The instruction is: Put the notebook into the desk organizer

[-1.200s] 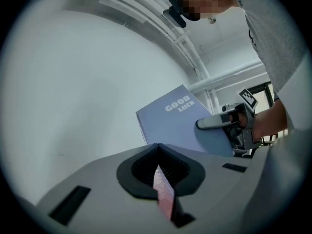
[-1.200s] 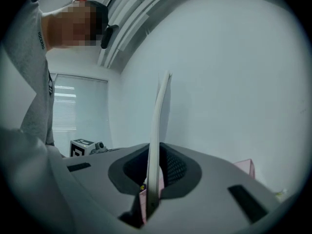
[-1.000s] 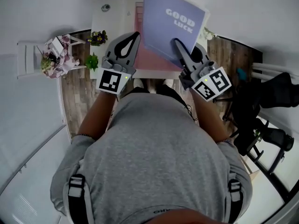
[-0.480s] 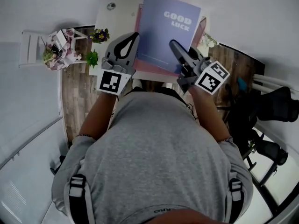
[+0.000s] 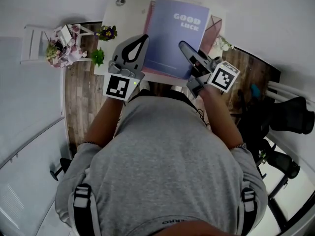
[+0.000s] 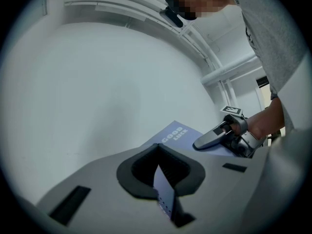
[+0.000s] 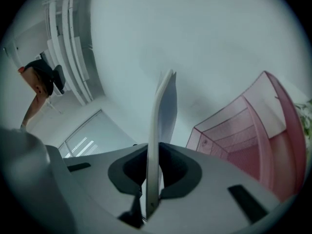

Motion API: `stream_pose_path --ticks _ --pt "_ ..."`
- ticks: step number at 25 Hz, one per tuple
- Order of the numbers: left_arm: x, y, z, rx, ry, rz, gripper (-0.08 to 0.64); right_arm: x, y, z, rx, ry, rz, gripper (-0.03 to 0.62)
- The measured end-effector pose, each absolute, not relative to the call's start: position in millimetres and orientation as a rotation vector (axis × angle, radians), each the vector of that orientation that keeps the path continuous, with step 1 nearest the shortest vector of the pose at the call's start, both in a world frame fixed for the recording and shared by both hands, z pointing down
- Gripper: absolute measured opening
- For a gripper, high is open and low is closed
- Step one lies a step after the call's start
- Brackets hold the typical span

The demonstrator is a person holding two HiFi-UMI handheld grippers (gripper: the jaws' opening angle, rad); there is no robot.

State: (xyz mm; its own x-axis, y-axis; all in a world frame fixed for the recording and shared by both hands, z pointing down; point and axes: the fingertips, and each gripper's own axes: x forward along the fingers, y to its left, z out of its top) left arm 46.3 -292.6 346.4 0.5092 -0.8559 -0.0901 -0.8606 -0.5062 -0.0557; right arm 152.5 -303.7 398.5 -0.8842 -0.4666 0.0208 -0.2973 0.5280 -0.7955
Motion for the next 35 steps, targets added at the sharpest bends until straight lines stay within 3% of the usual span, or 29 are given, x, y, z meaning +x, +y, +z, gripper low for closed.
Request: stream_pose_path --ticks 28,35 --pt "44 -292 357 -2.673 1.521 0.067 0.018 137 -328 462 -0.651 2.465 -1.682 0.043" --pt "42 -293 361 -2.681 1.528 0.069 0.018 144 -331 486 -0.858 2.552 -1.701 0.043"
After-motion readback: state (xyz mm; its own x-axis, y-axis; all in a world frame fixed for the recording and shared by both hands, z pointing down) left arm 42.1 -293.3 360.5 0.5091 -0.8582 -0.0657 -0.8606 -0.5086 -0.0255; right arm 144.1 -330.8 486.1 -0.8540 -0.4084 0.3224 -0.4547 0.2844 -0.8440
